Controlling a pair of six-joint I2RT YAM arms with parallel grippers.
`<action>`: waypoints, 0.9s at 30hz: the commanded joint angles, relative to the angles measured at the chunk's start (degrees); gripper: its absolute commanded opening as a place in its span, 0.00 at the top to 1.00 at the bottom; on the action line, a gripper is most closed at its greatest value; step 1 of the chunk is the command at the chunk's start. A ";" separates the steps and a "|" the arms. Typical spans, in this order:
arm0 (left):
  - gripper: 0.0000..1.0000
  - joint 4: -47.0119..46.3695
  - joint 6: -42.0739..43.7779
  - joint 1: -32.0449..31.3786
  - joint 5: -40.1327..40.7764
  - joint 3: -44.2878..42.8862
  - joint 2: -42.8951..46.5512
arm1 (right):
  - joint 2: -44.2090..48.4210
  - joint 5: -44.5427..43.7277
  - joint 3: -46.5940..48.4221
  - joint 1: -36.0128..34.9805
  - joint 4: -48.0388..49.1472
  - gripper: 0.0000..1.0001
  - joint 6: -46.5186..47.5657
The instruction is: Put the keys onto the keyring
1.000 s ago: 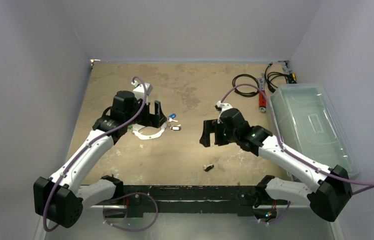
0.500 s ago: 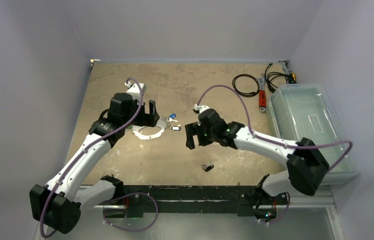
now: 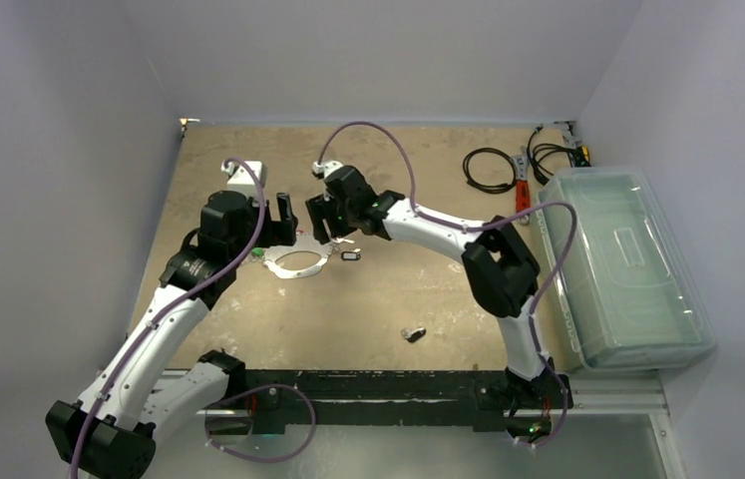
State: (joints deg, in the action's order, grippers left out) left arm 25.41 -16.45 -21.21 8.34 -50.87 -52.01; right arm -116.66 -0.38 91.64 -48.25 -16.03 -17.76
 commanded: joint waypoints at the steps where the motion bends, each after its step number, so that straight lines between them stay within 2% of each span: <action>1: 0.15 -0.28 -0.08 1.10 1.42 -1.26 0.15 | -5.81 0.29 9.20 0.08 -3.61 0.32 4.44; 10: 0.15 -0.42 -0.25 3.52 -1.02 -1.34 -0.99 | -13.42 0.13 17.35 1.04 -6.75 0.41 6.31; 14: 0.16 -0.58 -0.36 4.31 -1.53 -1.26 -1.23 | -14.69 0.29 18.13 1.05 -8.20 0.46 6.51; 22: 0.16 -0.60 -0.43 5.31 -2.19 -1.28 -1.44 | -7.36 0.87 7.88 1.05 -6.75 0.46 5.10; 27: 0.16 -0.74 -0.45 5.72 -2.59 -1.21 -1.43 | -5.34 10.38 1.65 0.96 -1.84 0.48 3.20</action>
State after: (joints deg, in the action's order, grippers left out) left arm 25.41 -16.51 -16.12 6.74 -50.87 -53.56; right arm -125.71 2.42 96.16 -47.29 -22.41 -12.86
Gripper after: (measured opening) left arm 0.840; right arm 0.526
